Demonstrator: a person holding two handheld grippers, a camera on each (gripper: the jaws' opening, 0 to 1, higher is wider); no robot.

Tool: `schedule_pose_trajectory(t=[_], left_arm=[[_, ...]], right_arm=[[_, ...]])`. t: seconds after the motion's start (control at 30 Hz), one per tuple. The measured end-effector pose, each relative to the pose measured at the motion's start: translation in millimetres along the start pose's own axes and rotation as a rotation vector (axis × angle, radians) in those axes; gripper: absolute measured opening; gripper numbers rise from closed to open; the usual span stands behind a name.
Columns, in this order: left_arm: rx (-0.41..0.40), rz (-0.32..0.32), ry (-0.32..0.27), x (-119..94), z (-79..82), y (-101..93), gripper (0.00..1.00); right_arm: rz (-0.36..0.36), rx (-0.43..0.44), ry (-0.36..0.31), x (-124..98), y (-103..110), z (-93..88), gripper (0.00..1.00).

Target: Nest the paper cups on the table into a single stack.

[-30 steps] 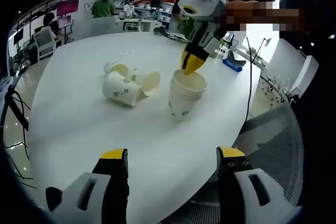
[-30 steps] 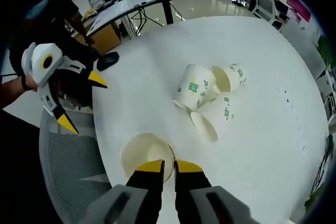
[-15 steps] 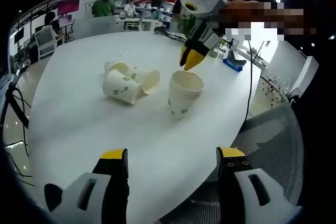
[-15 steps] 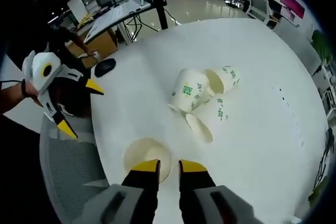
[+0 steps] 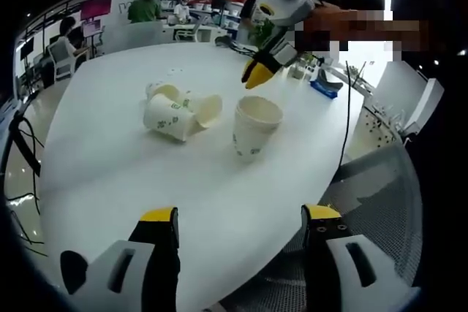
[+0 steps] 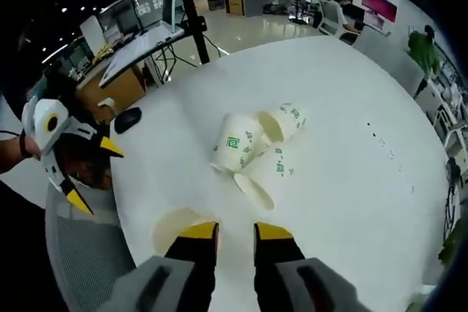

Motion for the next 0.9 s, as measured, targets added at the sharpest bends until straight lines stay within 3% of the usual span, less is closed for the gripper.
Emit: schedule_pose_trajectory(t=[0.03, 0.13, 0.23, 0.4, 0.57, 0.9], left_arm=[[0.000, -0.001, 0.000, -0.1, 0.1, -0.4, 0.66], [0.002, 0.001, 0.000, -1.1, 0.0, 0.5, 0.66], [-0.003, 0.009, -0.002, -5.4, 0.4, 1.8, 0.66], [-0.012, 0.017, 0.000, -9.6, -0.7, 0.3, 0.66], [-0.020, 0.018, 0.003, -10.6, -1.6, -5.0, 0.66], [-0.043, 0.022, 0.015, -9.5, -10.4, -6.7, 0.66]], right_arm=[[-0.007, 0.005, -0.036, 3.9, -4.1, 3.7, 0.21], [-0.038, 0.005, -0.060, 10.2, -10.3, 2.9, 0.25], [-0.097, -0.045, -0.100, 12.9, -18.2, 5.6, 0.28], [-0.132, -0.104, -0.155, 27.3, -26.3, 7.4, 0.34], [-0.134, -0.056, -0.208, 49.3, -39.2, 6.0, 0.39], [-0.146, 0.005, -0.281, 67.1, -52.6, 5.5, 0.40]])
Point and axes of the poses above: the point that each gripper's makers call its tool centre point, and the gripper's own axes: x roughly forward along the fingers, y roughly to its left, z roughly out of its top, the point moved 1 cm from there along -x, roughly backward along the fingers, and after that the axes turned 4 degrees about x, right-handed, at the moved point
